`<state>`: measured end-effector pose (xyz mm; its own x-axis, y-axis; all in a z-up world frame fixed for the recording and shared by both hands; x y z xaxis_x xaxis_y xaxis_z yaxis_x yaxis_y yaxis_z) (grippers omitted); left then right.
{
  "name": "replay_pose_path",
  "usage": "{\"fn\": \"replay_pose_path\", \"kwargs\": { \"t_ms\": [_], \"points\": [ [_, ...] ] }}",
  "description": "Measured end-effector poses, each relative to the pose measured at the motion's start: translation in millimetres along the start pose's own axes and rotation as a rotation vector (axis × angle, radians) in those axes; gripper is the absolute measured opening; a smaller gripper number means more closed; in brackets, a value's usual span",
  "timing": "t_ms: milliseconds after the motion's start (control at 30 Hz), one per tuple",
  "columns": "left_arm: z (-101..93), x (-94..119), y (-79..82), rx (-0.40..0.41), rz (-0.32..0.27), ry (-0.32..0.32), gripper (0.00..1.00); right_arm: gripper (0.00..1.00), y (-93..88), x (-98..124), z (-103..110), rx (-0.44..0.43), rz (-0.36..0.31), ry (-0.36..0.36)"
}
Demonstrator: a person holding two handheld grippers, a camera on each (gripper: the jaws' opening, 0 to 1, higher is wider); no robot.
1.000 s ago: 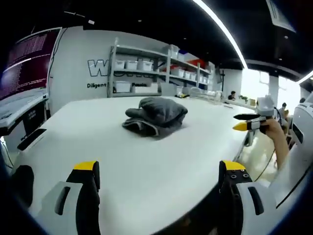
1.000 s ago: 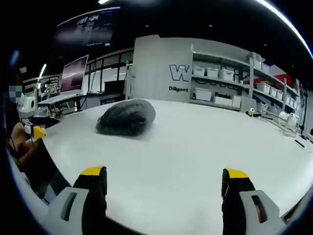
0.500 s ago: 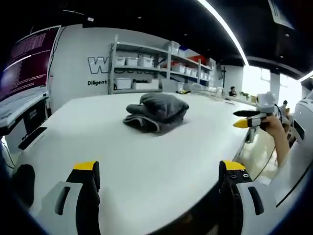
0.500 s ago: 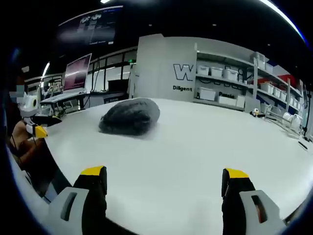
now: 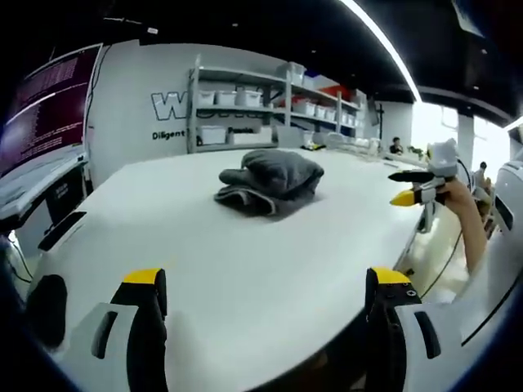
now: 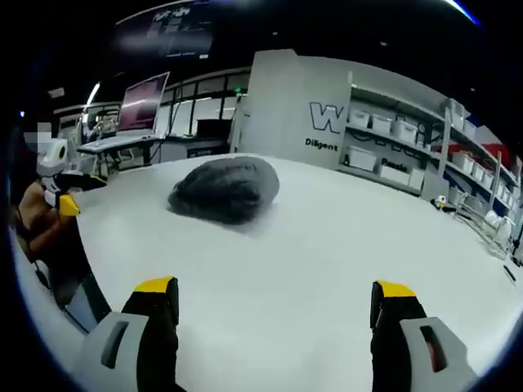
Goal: Open the folded towel by lifting each exposed corner and separating the folded layers until the towel lies flat within the target outline without major curled edges
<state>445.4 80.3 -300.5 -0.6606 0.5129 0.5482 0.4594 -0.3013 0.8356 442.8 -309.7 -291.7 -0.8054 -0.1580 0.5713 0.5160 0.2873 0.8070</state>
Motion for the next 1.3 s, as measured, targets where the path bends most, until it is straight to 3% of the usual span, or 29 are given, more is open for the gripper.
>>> {"fn": "replay_pose_path", "kwargs": {
  "t_ms": [400,667,867,1133,1300],
  "points": [
    [0.9,0.4,3.7,-0.003,-0.028,0.0,0.99,1.0,50.9,-12.9,15.2,0.234,0.023,0.047],
    [-1.8,2.6,1.9,-0.007,-0.026,0.002,0.99,1.0,84.1,-23.5,43.1,0.395,0.019,0.117],
    [-3.2,4.1,-0.7,-0.007,-0.015,0.004,0.99,0.99,106.9,-35.5,63.3,0.511,0.01,0.106],
    [-2.1,6.9,-1.3,0.0,-0.02,0.011,0.99,0.99,131.2,-68.0,93.5,0.646,0.012,0.094],
    [-1.6,7.5,-2.7,0.002,-0.016,0.014,0.99,0.92,143.8,-91.8,102.6,0.721,0.017,0.059]
  ]
}}
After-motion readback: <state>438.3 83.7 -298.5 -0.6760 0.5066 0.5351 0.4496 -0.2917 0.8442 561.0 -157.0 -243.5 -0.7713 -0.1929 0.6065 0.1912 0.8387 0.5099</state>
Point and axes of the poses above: the point that each gripper's makers call its tool centre point, and the gripper's own axes: x roughly backward along the fingers, z roughly to its left, y roughly out of its top, the point moved 5 cm from there along x, roughly backward along the fingers, and after that the axes turned 13 degrees about z, right-handed, at the moved point
